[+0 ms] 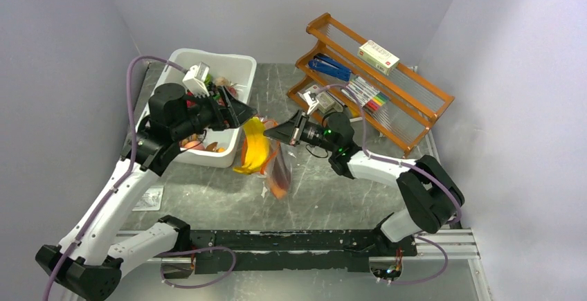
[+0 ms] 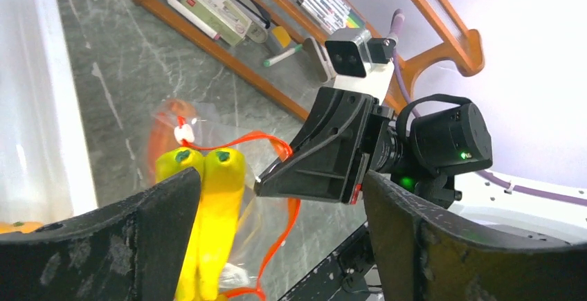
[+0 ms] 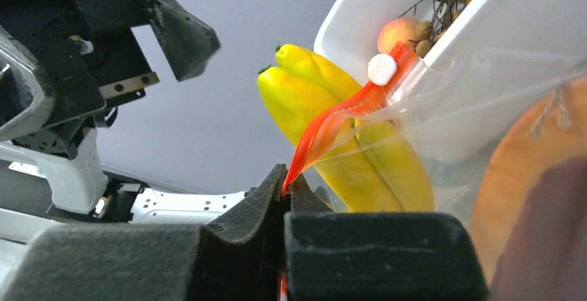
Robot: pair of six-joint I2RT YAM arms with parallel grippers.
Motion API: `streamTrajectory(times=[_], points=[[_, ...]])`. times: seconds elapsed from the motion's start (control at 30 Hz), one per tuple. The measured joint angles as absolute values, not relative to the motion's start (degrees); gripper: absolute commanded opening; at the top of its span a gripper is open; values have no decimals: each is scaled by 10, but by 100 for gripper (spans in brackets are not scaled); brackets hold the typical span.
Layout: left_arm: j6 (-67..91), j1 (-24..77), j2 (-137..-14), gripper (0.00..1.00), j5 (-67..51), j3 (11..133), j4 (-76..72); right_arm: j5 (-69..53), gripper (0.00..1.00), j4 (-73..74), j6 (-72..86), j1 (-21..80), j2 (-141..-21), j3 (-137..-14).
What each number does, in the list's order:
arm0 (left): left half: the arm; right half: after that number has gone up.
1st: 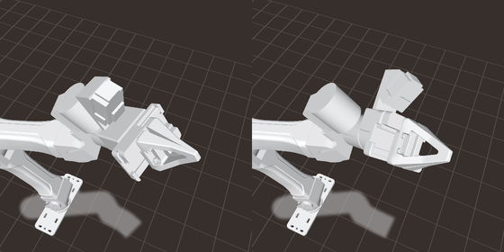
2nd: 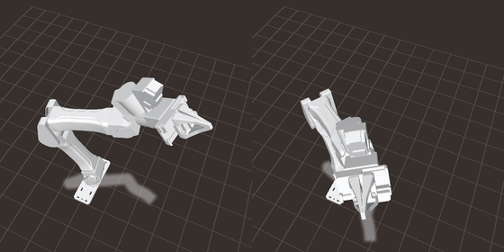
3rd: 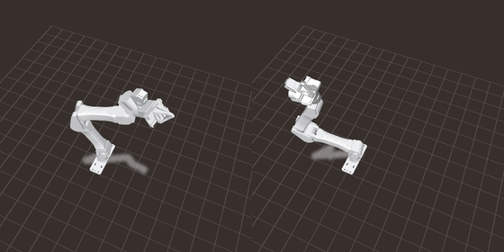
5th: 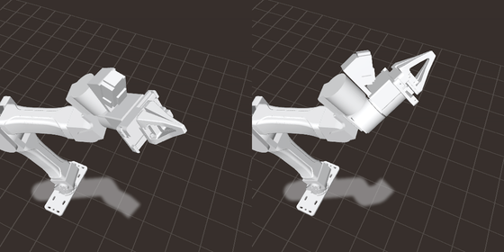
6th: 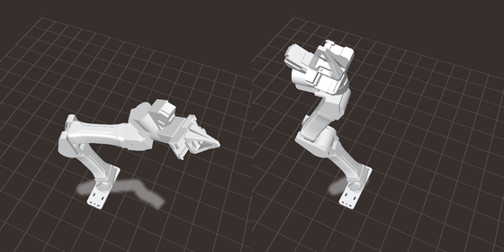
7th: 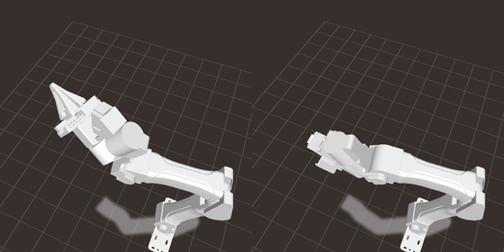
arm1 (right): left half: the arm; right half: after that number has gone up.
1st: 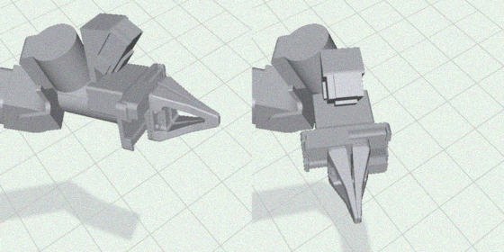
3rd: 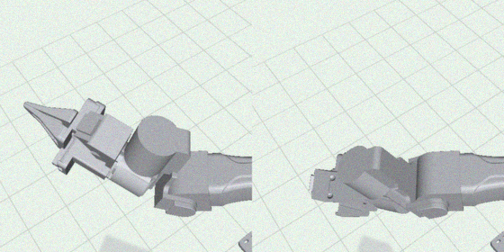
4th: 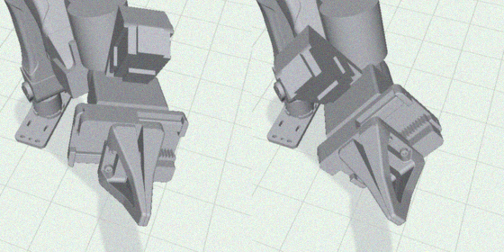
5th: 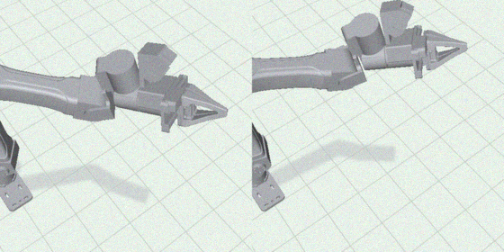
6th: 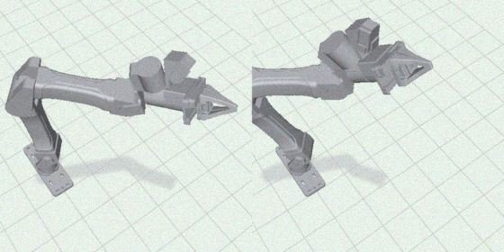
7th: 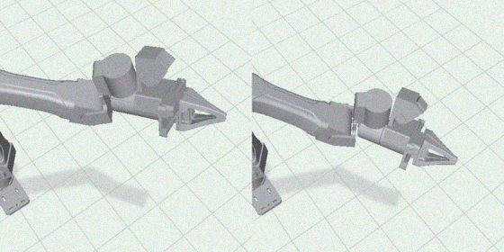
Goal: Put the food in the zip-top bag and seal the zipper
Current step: Place the fake fruit in the zipper food storage bag, then adjust the fake fruit in the zipper food storage bag.
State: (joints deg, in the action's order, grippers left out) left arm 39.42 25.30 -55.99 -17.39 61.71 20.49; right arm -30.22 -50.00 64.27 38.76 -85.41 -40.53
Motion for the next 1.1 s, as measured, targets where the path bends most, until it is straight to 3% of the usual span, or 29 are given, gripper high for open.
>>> streamTrajectory(times=[0.17, 0.37, 0.63, 0.87, 1.1], points=[[345, 253, -549, 62, -150, 655, 264, -327, 0, -539, 670, 365, -853, -378], [289, 253, -533, 65, -112, 651, 343, -365, 0, -589, 701, 340, -848, -368], [289, 253, -507, 59, -155, 548, 342, -387, 0, -597, 709, 332, -796, -366], [291, 253, -535, 62, -206, 504, 275, -393, 0, -586, 709, 332, -780, -373], [292, 253, -613, 53, -243, 469, 186, -392, 0, -577, 706, 336, -780, -375]])
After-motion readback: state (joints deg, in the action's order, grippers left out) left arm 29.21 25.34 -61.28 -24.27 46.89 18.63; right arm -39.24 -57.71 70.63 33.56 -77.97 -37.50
